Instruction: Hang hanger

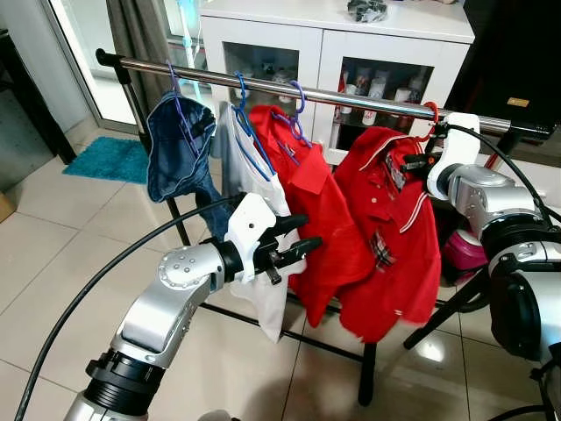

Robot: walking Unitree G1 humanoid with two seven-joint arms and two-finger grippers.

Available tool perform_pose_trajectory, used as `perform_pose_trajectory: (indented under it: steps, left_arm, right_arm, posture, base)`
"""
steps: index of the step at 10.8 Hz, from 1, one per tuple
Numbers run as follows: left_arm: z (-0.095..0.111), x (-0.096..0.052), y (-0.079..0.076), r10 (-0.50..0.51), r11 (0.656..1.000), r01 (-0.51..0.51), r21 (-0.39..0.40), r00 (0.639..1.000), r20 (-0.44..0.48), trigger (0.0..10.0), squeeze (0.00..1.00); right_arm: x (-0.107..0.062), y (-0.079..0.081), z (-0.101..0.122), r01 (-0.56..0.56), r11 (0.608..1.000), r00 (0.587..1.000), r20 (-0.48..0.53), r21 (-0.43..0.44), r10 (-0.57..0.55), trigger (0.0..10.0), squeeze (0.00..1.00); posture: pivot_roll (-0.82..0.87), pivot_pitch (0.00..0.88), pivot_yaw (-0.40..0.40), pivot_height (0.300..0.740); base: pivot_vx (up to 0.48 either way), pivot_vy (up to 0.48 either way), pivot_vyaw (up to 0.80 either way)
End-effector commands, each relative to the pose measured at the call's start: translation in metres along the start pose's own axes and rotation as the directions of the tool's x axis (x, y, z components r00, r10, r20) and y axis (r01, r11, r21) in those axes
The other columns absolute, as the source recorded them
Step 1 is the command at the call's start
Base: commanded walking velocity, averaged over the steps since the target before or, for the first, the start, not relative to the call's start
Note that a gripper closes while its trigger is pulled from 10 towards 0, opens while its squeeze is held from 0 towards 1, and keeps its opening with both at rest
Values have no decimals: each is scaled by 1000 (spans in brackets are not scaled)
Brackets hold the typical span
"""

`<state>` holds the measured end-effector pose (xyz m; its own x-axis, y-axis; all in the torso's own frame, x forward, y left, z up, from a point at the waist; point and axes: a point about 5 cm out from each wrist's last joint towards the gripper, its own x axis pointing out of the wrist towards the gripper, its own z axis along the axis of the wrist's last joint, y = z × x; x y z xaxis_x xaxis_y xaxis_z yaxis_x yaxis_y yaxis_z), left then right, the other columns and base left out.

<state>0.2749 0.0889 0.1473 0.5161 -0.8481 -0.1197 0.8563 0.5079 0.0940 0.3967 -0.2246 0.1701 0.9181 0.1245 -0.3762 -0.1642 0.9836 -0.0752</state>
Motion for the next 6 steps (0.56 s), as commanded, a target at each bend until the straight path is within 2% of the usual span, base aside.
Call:
perform_pose_trajectory:
  steps: [1,2,4,6]
  left_arm:
    - [1,2,1,-12,1000,12,24,1000,-12,10000,0]
    - [1,2,1,-11,1000,11,25,1000,-10,10000,0]
    - [0,-1,0,9,1000,-9,24,1000,-7,10000,0]
    - [-4,-4,0,41,999,-41,16,999,-16,10000,0]
  right_arm:
    - [1,5,9,-23,1000,999,30,-14,23,0,0]
    - [1,5,10,-30,999,999,43,-23,31,0,0]
    - [-4,3,24,-46,998,981,185,-31,51,0,0]
    - [-13,-5,30,-61,998,963,263,-9,61,0,0]
  posture:
    - [-9,0,26,740]
    - [-9,0,26,740]
    - [-6,0,19,740]
    - [-16,0,25,740]
  base:
    - [0,0,0]
    - [0,0,0]
    - [0,0,0]
    - [0,0,0]
